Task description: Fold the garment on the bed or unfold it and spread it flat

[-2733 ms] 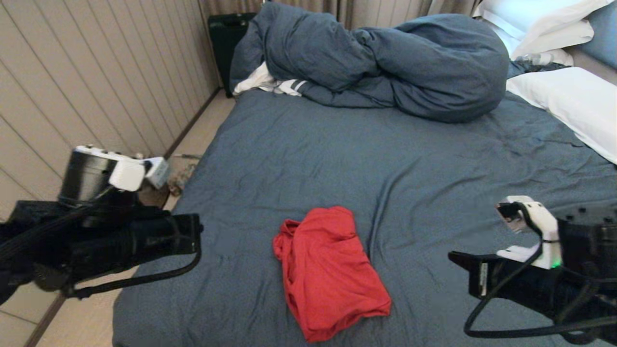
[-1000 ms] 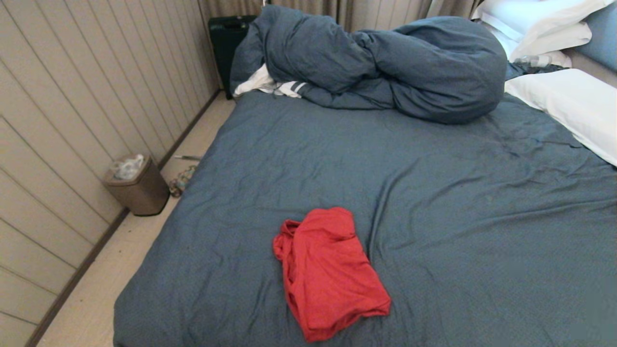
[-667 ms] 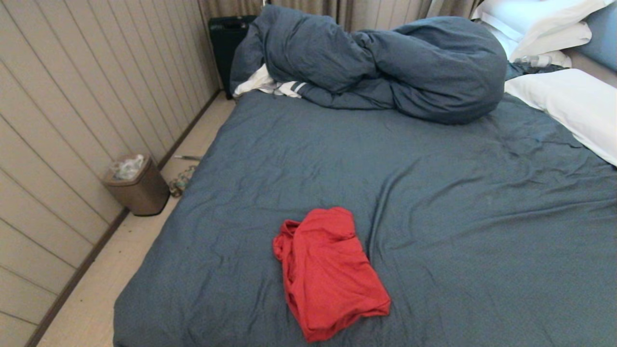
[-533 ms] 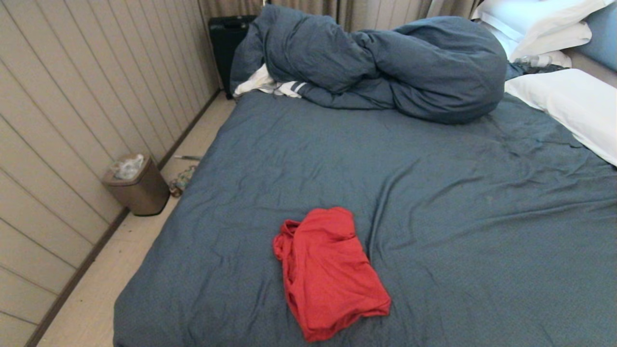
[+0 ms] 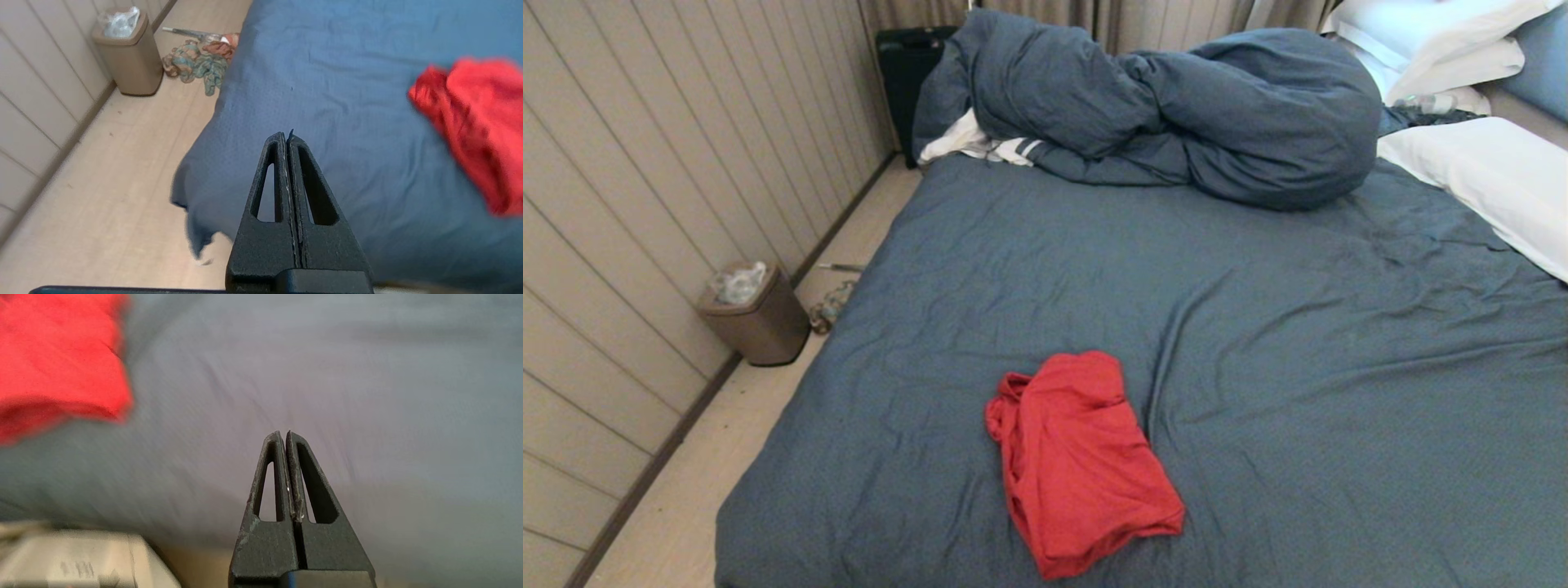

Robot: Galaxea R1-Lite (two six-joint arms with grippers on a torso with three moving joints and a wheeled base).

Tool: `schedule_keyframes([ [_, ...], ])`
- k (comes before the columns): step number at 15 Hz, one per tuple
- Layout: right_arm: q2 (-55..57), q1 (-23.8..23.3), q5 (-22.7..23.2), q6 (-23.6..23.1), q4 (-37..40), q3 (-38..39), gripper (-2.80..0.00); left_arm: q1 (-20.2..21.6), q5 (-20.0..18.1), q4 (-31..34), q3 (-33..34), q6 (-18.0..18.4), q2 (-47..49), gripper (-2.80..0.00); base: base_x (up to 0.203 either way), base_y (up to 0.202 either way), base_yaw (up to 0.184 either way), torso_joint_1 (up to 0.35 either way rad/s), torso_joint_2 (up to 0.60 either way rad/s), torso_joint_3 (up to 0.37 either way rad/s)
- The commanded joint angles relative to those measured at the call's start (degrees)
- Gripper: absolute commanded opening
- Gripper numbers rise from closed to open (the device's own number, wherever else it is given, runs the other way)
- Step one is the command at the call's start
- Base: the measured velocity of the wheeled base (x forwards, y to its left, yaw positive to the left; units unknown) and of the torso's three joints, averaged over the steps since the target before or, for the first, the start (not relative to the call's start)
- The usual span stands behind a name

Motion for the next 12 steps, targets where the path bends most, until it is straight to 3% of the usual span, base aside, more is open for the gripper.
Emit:
schedule_keyframes([
  [1,-4.14,0.58,1.56,-0.26,0.16,0.91,-2.80,0.07,0.32,-0.54,0.18,-0.90,0.18,-2.80,0.000,0.000,0.000,0.000,0.00,0.000],
  [5,-4.22,0.67,1.65,-0.52,0.07,0.82,-2.80,0.07,-1.66,-0.12,0.10,2.22,0.20,-2.80,0.000,0.000,0.000,0.000,0.00,0.000],
  [12,-4.22,0.58,1.65,-0.35,0.00,0.82,-2.80,-0.20,-1.79,-0.36,0.18,2.09,0.09,-2.80,0.000,0.000,0.000,0.000,0.00,0.000],
])
